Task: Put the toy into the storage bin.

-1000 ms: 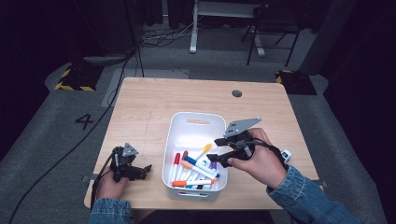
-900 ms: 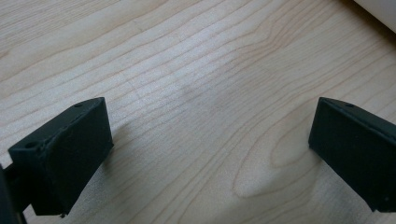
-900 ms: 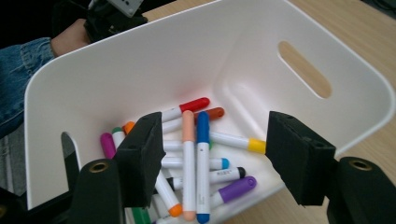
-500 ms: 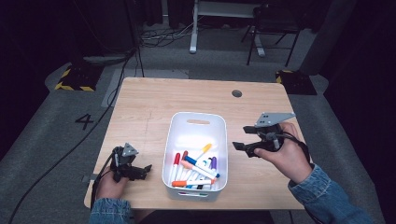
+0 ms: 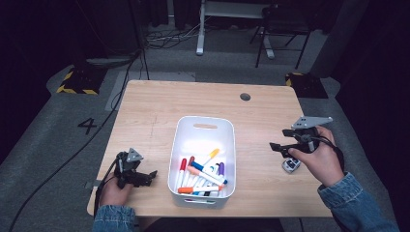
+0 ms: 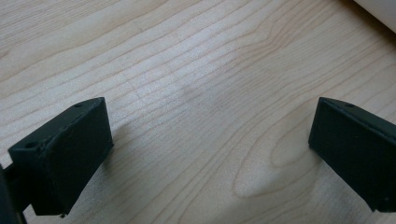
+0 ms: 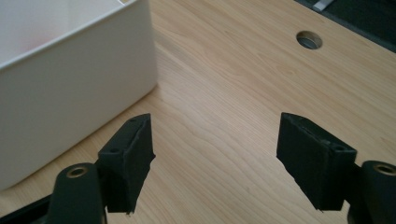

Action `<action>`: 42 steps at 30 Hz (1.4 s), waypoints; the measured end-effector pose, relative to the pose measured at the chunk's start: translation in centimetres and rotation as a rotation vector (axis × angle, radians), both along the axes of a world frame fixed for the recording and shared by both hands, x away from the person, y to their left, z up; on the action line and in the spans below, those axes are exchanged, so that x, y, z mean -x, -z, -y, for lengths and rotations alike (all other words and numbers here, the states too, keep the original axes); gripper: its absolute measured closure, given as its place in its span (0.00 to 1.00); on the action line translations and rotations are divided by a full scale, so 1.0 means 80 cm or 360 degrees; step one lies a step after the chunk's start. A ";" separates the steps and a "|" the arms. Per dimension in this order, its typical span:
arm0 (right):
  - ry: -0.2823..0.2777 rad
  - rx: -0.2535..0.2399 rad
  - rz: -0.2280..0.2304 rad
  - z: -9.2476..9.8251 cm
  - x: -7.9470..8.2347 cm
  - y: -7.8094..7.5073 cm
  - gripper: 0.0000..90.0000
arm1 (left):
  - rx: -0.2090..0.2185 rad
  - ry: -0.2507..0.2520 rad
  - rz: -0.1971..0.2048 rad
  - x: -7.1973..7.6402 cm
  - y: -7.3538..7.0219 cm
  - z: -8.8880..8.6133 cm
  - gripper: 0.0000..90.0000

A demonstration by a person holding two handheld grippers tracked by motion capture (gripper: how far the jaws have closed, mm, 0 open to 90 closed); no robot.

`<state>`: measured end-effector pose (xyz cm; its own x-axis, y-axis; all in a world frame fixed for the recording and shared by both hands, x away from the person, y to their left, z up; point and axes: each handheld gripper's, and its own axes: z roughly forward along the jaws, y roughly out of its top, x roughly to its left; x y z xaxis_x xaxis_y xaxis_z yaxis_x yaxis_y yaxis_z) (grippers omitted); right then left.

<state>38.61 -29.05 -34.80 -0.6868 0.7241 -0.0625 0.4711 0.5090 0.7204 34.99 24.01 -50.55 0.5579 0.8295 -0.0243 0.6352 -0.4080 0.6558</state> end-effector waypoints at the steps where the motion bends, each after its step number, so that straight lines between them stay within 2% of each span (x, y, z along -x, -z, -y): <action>1: 0.0012 0.0000 -0.0006 0.004 0.000 0.001 0.31 | 0.0001 0.0000 0.0000 0.000 0.000 0.000 0.00; 6: 0.0071 0.0002 -0.0001 0.025 -0.004 0.010 0.29 | 0.0001 0.0000 0.0000 0.000 0.000 0.000 0.00; 12: 0.0122 -0.0010 -0.0029 0.050 -0.006 0.019 0.28 | 0.0000 0.0001 0.0003 0.000 0.000 0.000 0.00; 20: 0.0185 0.0045 -0.0073 0.074 -0.005 0.034 0.23 | 0.0001 0.0000 -0.0001 0.000 0.000 0.000 0.00; 29: 0.0252 0.0081 -0.0144 0.091 -0.008 0.071 0.19 | -0.0005 -0.0001 0.0005 0.000 0.000 0.000 0.00; 37: 0.0270 0.0105 -0.0221 0.099 -0.013 0.108 0.18 | 0.0001 0.0000 0.0000 0.000 0.000 0.000 0.00; 42: 0.0245 0.0145 -0.0257 0.096 -0.014 0.126 0.18 | 0.0000 0.0000 0.0001 0.000 0.000 0.000 0.00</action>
<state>39.71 -36.77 -44.88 -0.5751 0.8175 -0.0303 0.6537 0.4815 0.5838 34.99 24.01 -50.55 0.5577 0.8297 -0.0241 0.6349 -0.4077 0.6563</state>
